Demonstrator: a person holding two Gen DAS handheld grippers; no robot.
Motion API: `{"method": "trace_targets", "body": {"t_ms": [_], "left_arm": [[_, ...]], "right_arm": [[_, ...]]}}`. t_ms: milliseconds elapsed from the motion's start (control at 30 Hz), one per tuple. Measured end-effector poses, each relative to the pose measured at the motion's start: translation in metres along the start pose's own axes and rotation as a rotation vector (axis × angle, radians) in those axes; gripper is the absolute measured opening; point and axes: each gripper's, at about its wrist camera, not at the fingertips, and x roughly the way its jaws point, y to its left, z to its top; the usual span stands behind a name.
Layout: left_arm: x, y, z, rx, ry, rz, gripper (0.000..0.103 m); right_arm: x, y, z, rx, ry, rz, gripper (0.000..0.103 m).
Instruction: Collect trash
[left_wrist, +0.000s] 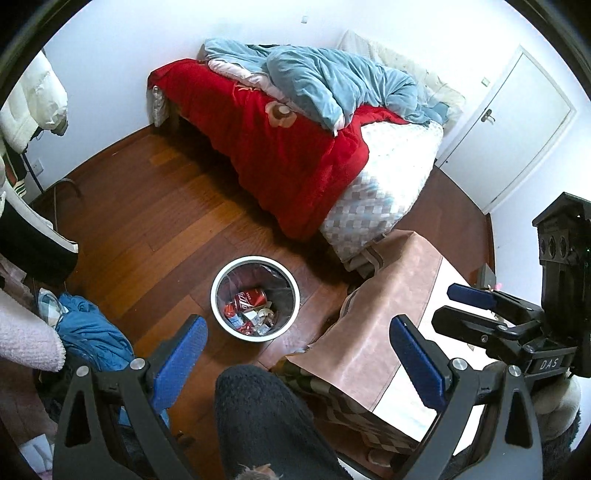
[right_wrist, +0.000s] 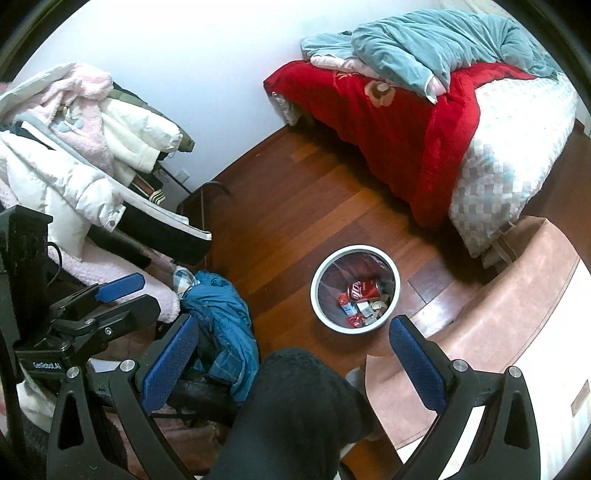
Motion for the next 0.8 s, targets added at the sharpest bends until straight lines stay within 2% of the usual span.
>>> {"method": "trace_targets", "body": {"t_ms": [800], "left_arm": [[-0.0071, -0.0043, -0.0106, 0.008, 0.007, -0.016, 0.103]], "right_arm": [[-0.0064, 0.0069, -0.0063, -0.015, 0.023, -0.001, 0.103]]}}
